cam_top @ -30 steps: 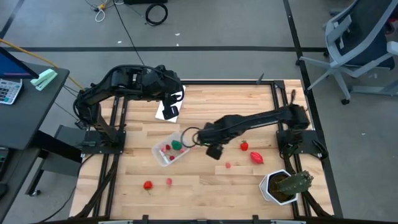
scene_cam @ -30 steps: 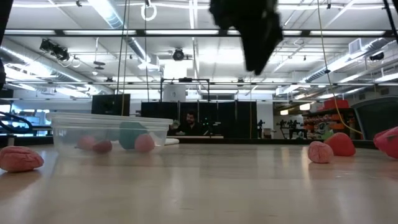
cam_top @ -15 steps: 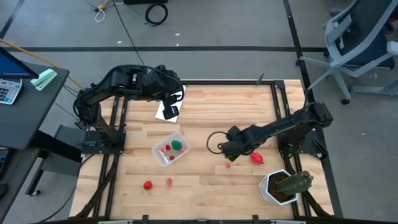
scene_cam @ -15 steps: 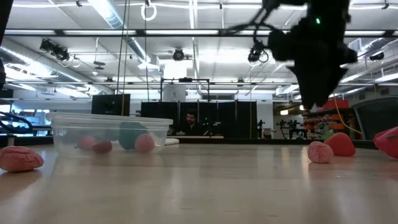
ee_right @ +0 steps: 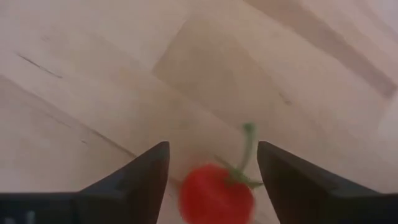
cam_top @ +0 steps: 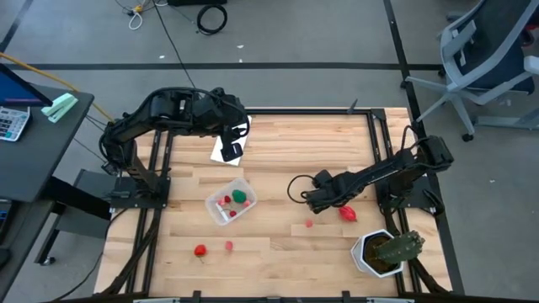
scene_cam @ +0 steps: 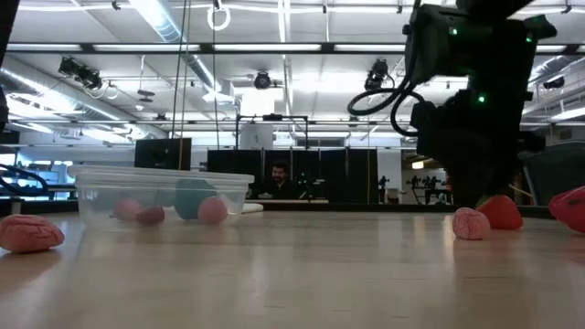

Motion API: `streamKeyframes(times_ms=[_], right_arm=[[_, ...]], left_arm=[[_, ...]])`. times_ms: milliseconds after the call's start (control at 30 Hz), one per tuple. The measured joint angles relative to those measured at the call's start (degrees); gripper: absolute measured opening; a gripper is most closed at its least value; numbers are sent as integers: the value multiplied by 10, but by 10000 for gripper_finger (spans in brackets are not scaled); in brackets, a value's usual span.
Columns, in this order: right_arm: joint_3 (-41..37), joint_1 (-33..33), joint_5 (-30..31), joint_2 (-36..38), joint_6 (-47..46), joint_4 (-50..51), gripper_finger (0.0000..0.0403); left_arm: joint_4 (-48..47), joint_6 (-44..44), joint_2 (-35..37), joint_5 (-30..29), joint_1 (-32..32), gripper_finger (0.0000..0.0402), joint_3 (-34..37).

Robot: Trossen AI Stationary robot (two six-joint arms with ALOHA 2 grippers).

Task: Pick and placing Produce into tupperware
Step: Put the strawberry into the transparent bin

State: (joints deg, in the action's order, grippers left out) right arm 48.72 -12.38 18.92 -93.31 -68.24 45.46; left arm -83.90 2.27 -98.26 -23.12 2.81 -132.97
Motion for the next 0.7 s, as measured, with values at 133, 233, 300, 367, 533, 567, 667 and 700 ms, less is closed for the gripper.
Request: streamKeyframes(times_ms=[133,233,300,367,533,567,667,700], right_arm=[[-24,0,22,0,4,-22,235],[-34,3,22,0,4,-23,212],[-37,2,23,0,5,-24,187],[-35,2,22,0,14,-24,153],[-28,3,27,0,39,-24,38],[-28,3,28,0,49,-24,20],[-28,3,33,0,63,-24,13],[-28,3,38,0,65,-25,13]], left_arm=[[0,0,0,0,0,107,0],[1,-1,0,0,0,107,0],[1,-1,0,0,0,107,0],[1,-1,0,0,0,107,0],[2,-17,0,0,0,107,0],[3,-17,0,0,0,107,0],[10,-18,0,0,0,107,0],[12,-19,0,0,0,107,0]])
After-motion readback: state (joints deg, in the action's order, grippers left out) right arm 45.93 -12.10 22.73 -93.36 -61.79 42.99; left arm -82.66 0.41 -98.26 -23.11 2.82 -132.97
